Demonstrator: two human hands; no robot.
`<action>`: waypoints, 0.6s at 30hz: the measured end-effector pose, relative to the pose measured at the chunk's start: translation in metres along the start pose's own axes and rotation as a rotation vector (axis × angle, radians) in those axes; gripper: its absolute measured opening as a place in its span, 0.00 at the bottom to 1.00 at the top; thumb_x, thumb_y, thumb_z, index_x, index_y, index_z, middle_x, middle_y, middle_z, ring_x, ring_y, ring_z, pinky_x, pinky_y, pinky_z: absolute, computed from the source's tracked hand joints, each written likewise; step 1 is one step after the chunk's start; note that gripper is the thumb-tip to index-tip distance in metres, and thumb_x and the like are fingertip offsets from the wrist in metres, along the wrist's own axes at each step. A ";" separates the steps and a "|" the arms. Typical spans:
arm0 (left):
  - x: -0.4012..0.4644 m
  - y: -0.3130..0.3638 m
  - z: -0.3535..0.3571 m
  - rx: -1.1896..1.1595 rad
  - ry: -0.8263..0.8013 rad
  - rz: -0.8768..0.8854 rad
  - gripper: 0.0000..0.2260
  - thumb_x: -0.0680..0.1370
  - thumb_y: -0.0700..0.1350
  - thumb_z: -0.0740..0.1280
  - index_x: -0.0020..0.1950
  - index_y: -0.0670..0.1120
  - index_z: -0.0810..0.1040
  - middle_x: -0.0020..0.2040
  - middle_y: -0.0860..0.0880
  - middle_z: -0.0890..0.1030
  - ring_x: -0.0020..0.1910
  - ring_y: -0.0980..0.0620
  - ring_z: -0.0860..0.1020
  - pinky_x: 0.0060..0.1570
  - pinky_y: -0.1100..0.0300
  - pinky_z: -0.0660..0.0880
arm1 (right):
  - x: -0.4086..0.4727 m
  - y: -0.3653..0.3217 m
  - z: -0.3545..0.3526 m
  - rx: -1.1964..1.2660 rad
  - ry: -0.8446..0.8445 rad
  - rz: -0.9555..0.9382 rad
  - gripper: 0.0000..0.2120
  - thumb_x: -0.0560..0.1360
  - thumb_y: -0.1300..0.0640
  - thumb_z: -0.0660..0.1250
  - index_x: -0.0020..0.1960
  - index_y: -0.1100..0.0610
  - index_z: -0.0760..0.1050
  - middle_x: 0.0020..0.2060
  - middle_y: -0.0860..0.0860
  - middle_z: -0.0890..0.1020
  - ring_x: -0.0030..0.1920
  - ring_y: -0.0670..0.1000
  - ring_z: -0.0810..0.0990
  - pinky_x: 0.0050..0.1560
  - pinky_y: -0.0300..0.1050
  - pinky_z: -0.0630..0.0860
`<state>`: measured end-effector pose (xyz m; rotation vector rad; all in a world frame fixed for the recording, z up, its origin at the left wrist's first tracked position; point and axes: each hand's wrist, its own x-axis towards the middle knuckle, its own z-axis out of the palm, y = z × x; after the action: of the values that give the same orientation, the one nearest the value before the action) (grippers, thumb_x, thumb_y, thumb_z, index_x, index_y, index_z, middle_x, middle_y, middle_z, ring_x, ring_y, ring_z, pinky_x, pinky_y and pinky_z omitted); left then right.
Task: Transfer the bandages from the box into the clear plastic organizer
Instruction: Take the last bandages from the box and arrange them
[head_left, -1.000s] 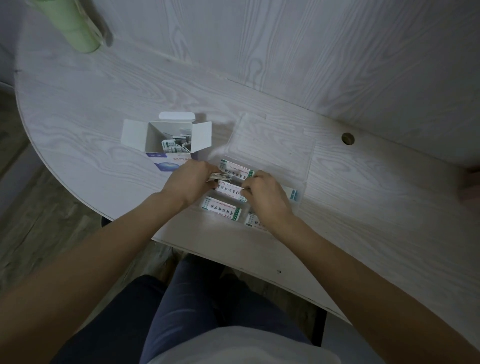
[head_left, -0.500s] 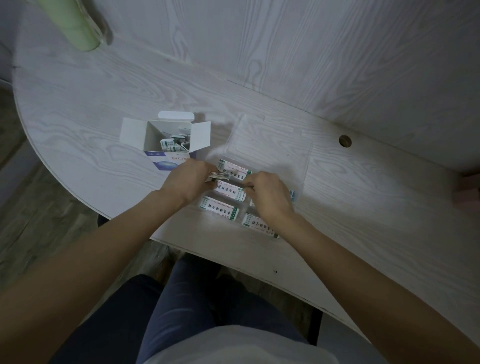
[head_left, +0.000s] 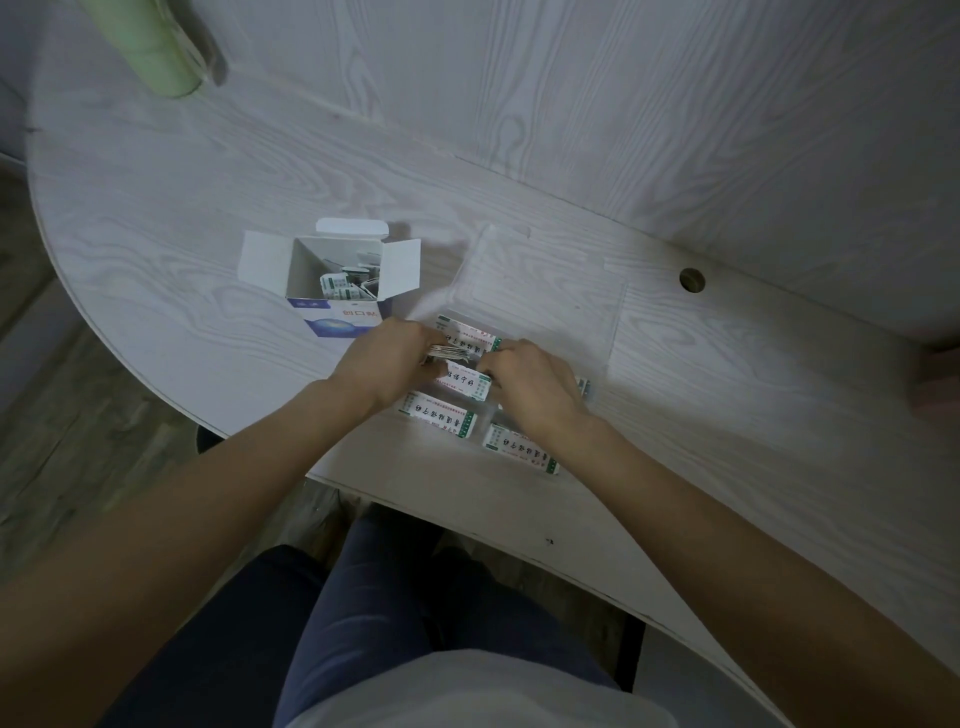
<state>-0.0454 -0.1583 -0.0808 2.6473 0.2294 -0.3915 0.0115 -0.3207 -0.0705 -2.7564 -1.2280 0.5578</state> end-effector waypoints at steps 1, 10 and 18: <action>0.001 0.000 0.000 0.001 -0.004 -0.003 0.09 0.77 0.46 0.66 0.54 0.45 0.81 0.47 0.42 0.82 0.45 0.42 0.80 0.41 0.55 0.75 | 0.000 0.000 -0.002 0.026 -0.013 0.002 0.14 0.75 0.67 0.64 0.57 0.55 0.78 0.47 0.53 0.78 0.50 0.54 0.76 0.40 0.44 0.70; 0.000 0.000 -0.003 -0.002 -0.017 0.002 0.08 0.77 0.45 0.66 0.53 0.44 0.81 0.45 0.42 0.82 0.43 0.43 0.79 0.39 0.56 0.73 | -0.001 -0.005 -0.008 0.162 -0.068 0.072 0.09 0.78 0.54 0.62 0.49 0.56 0.80 0.43 0.51 0.75 0.45 0.53 0.77 0.34 0.41 0.67; 0.000 -0.005 -0.002 0.020 -0.005 0.012 0.09 0.77 0.45 0.67 0.56 0.46 0.81 0.48 0.43 0.83 0.47 0.42 0.80 0.44 0.52 0.77 | 0.005 -0.010 0.004 0.009 -0.016 0.098 0.14 0.80 0.55 0.61 0.63 0.56 0.75 0.56 0.53 0.76 0.54 0.54 0.76 0.43 0.45 0.72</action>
<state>-0.0458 -0.1528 -0.0815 2.6661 0.2089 -0.3983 0.0058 -0.3104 -0.0730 -2.8221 -1.0961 0.5931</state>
